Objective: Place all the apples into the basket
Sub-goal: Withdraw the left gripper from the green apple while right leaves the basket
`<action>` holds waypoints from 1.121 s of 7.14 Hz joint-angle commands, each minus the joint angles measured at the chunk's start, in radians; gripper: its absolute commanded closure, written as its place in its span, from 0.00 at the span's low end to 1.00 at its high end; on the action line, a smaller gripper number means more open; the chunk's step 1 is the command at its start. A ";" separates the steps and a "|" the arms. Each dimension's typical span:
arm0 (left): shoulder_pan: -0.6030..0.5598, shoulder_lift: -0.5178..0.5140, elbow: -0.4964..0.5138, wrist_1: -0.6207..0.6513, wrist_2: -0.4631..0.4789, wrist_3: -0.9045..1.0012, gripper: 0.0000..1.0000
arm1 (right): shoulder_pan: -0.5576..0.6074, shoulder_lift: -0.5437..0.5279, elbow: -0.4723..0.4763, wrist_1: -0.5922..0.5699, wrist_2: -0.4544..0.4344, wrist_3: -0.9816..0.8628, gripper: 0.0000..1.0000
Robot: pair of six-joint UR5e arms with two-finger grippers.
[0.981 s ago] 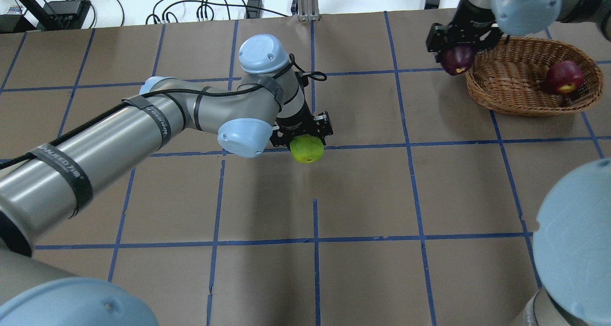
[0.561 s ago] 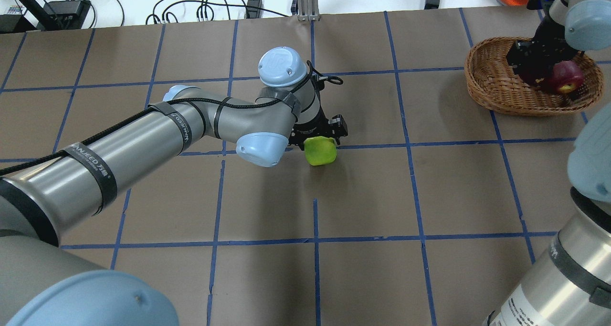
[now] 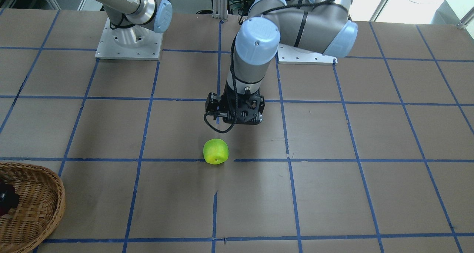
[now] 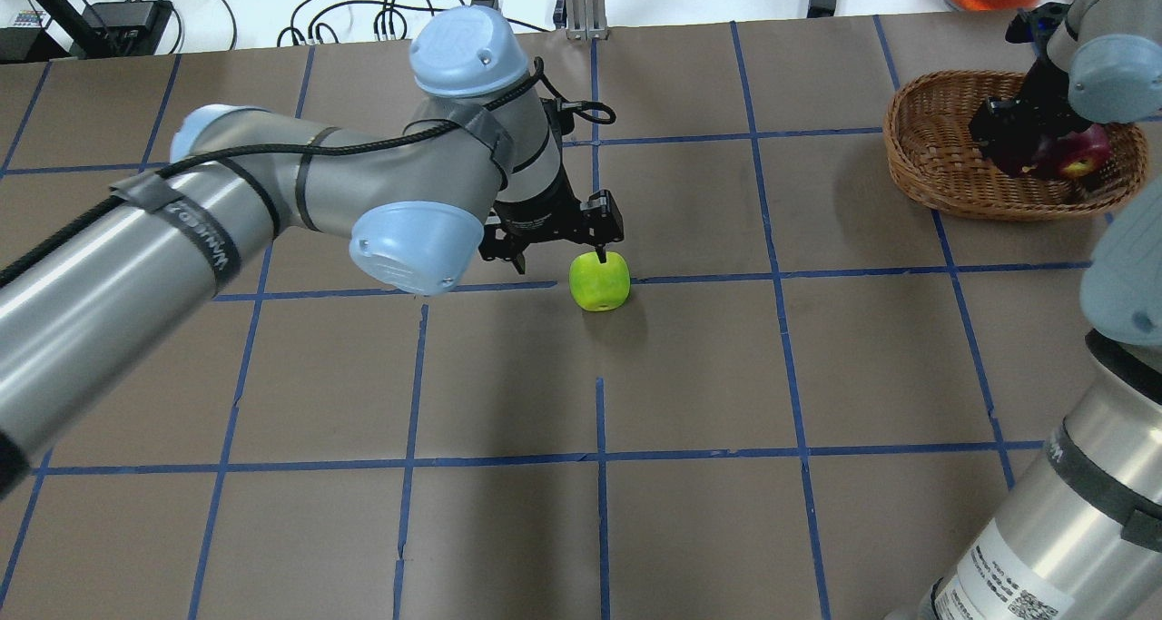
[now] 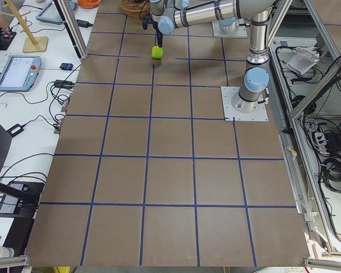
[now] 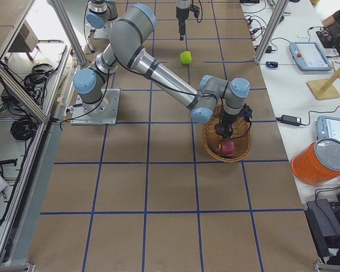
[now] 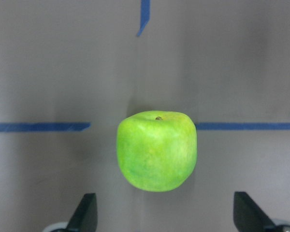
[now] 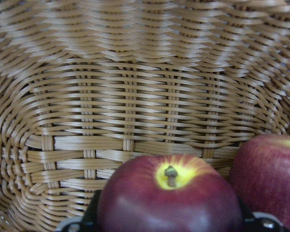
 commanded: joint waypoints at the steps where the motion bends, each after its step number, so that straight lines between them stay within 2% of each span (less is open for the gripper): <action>1: 0.070 0.193 -0.006 -0.240 0.069 0.085 0.00 | -0.001 -0.016 -0.007 0.013 -0.001 0.000 0.00; 2: 0.091 0.274 0.009 -0.324 0.077 0.121 0.00 | 0.009 -0.055 -0.005 0.051 0.006 0.000 0.00; 3: 0.162 0.313 0.025 -0.337 0.092 0.185 0.00 | 0.058 -0.145 -0.004 0.178 0.062 0.011 0.00; 4: 0.248 0.309 0.043 -0.328 0.073 0.220 0.00 | 0.166 -0.218 -0.004 0.266 0.112 0.045 0.00; 6: 0.258 0.237 0.165 -0.352 0.065 0.227 0.00 | 0.422 -0.243 0.004 0.354 0.123 0.285 0.00; 7: 0.249 0.230 0.173 -0.357 0.068 0.201 0.00 | 0.557 -0.231 0.013 0.348 0.140 0.315 0.00; 8: 0.241 0.224 0.181 -0.384 0.074 0.198 0.00 | 0.642 -0.194 0.025 0.340 0.194 0.338 0.00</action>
